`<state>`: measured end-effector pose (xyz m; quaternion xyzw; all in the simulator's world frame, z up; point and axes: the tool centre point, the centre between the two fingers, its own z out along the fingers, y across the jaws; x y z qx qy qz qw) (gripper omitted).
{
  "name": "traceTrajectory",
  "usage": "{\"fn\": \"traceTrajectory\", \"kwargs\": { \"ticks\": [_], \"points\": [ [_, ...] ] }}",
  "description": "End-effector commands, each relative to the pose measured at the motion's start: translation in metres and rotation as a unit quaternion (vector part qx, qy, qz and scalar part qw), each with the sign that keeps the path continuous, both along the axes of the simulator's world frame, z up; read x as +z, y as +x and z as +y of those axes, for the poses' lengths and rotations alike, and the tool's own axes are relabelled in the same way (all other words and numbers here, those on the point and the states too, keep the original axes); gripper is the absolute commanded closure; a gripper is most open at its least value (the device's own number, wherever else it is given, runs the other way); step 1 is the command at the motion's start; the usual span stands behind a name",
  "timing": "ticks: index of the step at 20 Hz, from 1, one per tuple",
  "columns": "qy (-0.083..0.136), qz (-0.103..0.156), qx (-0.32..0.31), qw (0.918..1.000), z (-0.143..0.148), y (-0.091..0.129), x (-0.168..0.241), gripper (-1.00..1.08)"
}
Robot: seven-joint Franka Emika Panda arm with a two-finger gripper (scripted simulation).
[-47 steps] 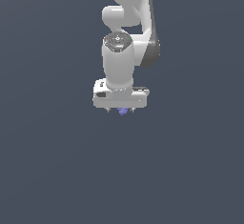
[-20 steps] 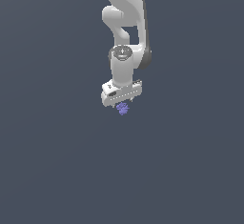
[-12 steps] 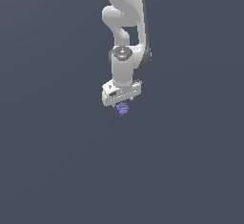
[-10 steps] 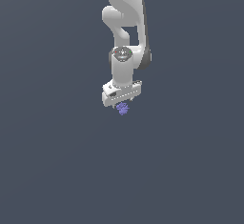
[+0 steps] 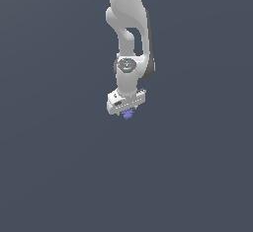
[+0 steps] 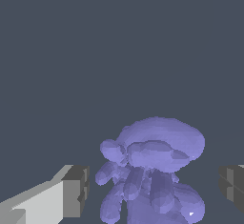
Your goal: Pick up the object and move it to a goal position.
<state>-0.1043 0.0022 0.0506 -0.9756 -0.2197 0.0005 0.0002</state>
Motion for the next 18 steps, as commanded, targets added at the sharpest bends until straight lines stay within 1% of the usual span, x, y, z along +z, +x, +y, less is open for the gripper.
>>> {"fn": "traceTrajectory", "kwargs": {
  "ticks": [1, 4, 5, 18],
  "points": [
    [0.000, -0.001, 0.000, 1.0000, -0.0002, 0.0004, -0.0063, -0.92],
    [0.000, -0.001, 0.001, 1.0000, 0.0000, 0.0005, -0.0086, -0.92],
    [0.000, -0.001, 0.001, 1.0000, 0.0000, 0.0005, -0.0086, 1.08],
    [0.000, -0.002, 0.001, 1.0000, 0.0031, 0.0020, -0.0059, 1.08]
  ]
}}
